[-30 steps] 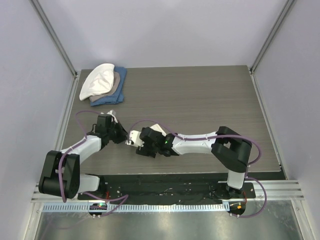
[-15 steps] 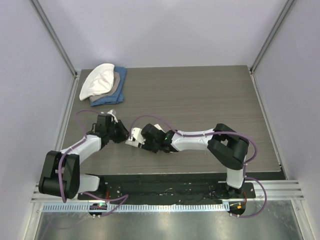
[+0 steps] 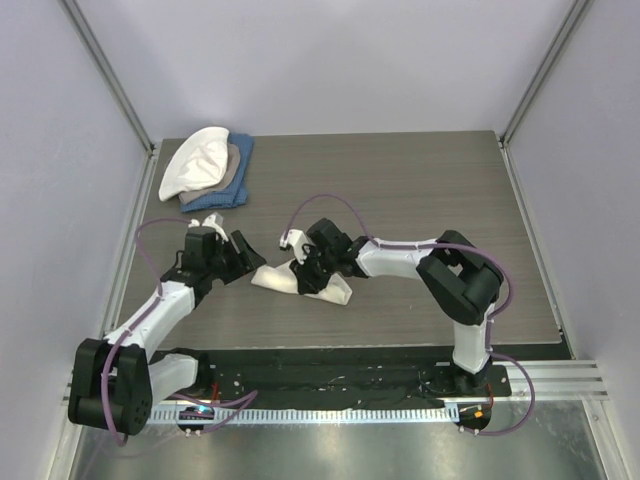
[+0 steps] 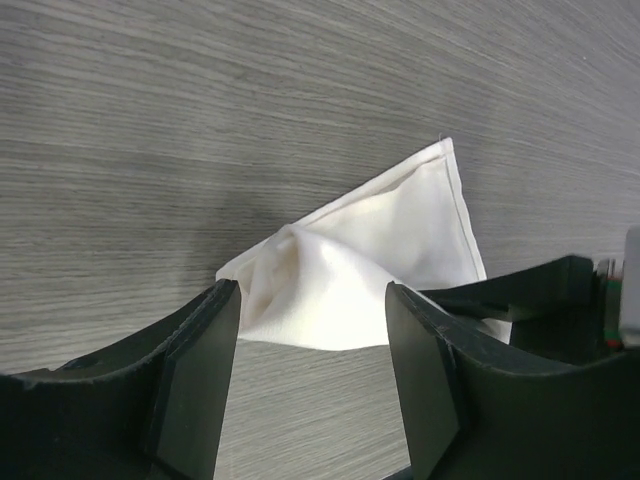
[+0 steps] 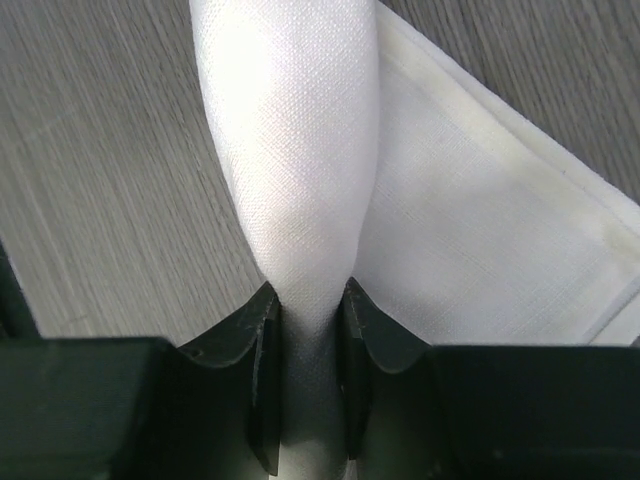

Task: Fold the napkin, place the utensils inside, and roll it up
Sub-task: Roll the napkin with the utensil

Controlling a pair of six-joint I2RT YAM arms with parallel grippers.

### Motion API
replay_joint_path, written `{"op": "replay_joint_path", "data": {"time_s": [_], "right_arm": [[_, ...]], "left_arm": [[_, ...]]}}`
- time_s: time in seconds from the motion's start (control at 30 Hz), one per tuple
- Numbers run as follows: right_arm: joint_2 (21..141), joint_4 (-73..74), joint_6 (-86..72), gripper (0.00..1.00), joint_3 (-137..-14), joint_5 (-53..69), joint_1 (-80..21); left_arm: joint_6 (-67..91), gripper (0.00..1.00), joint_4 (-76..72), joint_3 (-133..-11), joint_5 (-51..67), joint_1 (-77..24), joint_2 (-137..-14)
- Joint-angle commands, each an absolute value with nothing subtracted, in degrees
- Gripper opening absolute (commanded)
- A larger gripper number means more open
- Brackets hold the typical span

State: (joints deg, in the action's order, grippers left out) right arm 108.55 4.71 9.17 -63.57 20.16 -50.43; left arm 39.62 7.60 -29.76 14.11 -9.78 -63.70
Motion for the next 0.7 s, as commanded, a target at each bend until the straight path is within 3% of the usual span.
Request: {"op": "replay_joint_path", "data": {"time_s": [0.0,0.37,0.67], "right_arm": [[112.8,11.6,3.2,0.28,-65.3,31.6,-48.2],[120.7,17.8,-2.2,0.26,-72.2,44.4,-42.9],[124.5,18.5,-4.5,0.26,-74.0,49.1,-40.6]], "left_arm": [[38.7,0.63,7.5,-28.7,13.8,-9.8,-63.2],[38.8,0.61,1.1,-27.0,17.0,-9.8,-67.0],[39.5,0.49,-6.2,-25.1,20.1,-9.9,-72.9]]}}
